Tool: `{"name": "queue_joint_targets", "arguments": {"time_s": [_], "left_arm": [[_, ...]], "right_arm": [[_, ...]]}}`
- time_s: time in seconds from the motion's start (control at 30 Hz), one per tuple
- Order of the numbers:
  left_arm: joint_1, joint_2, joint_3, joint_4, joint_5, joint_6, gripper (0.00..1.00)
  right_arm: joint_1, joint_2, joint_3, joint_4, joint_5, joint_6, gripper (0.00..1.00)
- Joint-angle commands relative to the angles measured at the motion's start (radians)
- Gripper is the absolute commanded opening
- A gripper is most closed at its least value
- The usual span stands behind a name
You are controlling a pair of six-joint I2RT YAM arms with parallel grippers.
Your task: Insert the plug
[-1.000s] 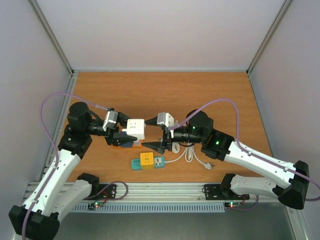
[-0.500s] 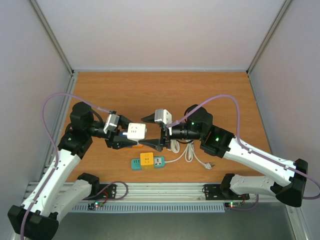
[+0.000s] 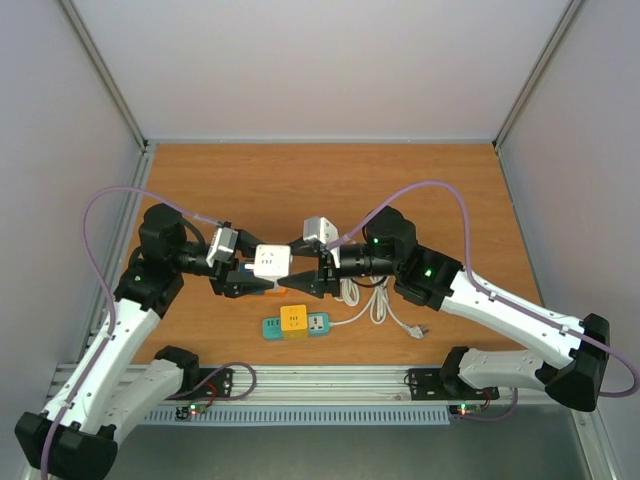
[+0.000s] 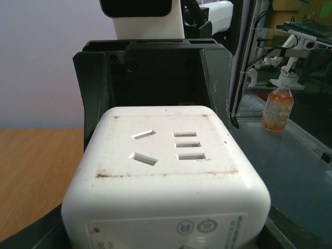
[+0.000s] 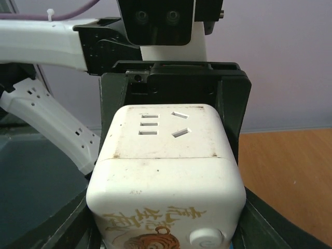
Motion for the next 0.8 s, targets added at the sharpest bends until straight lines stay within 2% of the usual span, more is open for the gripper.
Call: {"name": "queue_joint_targets", "arguments": {"time_s": [0.0, 0.07, 0.1, 0.13, 0.17, 0.23, 0.3, 0.43, 0.5, 0.57, 0.63, 0.77], "left_arm": [[-0.002, -0.011, 0.022, 0.029, 0.004, 0.011, 0.27], [-0.002, -0.002, 0.023, 0.022, -0.037, 0.019, 0.62], [0.0, 0.0, 0.034, -0.008, -0.077, 0.04, 0.76], [0.002, 0.002, 0.055, -0.094, -0.127, 0.107, 0.87], [0.004, 0.0, 0.081, -0.23, -0.189, 0.192, 0.99], [0.008, -0.009, 0.114, -0.35, -0.325, 0.466, 1.0], [0.012, -0.034, 0.112, -0.395, -0.454, 0.622, 1.0], [0.012, -0.085, 0.084, -0.407, -0.643, 0.791, 1.0], [0.012, -0.075, 0.09, -0.465, -0.665, 0.848, 1.0], [0.012, -0.037, 0.081, -0.514, -0.626, 0.87, 1.0], [0.012, 0.022, 0.056, -0.591, -0.567, 0.896, 1.0], [0.01, 0.123, -0.044, -0.611, -0.525, 0.943, 1.0]], "right_arm": [[-0.006, 0.026, 0.05, -0.015, -0.038, 0.022, 0.47], [-0.006, 0.043, 0.07, -0.04, -0.036, 0.03, 0.3], [-0.009, 0.052, 0.088, -0.056, -0.028, 0.036, 0.17], [-0.022, 0.061, 0.1, -0.075, -0.016, 0.047, 0.07], [-0.038, 0.07, 0.111, -0.095, -0.014, 0.065, 0.03], [-0.083, 0.081, 0.128, -0.126, -0.019, 0.1, 0.02], [-0.122, 0.098, 0.15, -0.169, -0.018, 0.115, 0.01], [-0.15, 0.168, 0.248, -0.344, -0.024, 0.04, 0.01], [-0.15, 0.216, 0.299, -0.45, 0.008, -0.01, 0.04], [-0.15, 0.245, 0.337, -0.505, 0.066, -0.034, 0.17], [-0.15, 0.263, 0.357, -0.556, 0.112, -0.06, 0.03], [-0.148, 0.257, 0.367, -0.659, 0.169, -0.111, 0.01]]}}
